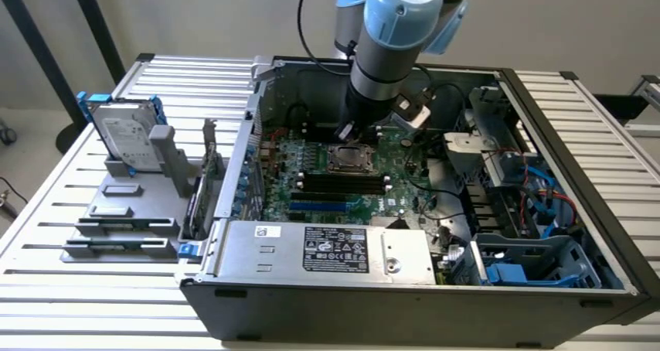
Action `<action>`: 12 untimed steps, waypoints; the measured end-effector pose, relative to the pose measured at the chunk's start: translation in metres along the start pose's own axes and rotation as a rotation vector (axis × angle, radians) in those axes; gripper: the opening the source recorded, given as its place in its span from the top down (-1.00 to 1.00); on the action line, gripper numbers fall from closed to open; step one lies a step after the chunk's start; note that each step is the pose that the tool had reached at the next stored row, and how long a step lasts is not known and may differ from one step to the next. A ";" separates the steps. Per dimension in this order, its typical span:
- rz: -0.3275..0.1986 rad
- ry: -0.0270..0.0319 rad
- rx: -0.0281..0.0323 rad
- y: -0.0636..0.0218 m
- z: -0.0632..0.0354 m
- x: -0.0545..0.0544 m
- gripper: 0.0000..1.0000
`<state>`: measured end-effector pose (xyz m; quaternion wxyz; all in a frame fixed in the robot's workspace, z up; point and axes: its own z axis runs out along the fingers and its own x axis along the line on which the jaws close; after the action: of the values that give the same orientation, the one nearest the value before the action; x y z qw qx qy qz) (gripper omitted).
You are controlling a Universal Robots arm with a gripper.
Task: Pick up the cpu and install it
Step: 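Install the first cpu locking lever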
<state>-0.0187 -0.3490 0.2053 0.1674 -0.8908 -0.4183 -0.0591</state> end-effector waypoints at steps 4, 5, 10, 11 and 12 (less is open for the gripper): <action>0.001 -0.0014 0.0031 0.0006 -0.0061 -0.007 0.79; 0.002 -0.0018 0.0039 0.0008 -0.0077 -0.009 0.79; 0.003 -0.0030 0.0075 0.0019 -0.0165 -0.018 0.79; 0.004 -0.0032 0.0082 0.0022 -0.0183 -0.020 0.79; 0.004 -0.0035 0.0088 0.0025 -0.0203 -0.021 0.79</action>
<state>-0.0297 -0.3729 0.2184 0.1707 -0.8910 -0.4171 -0.0553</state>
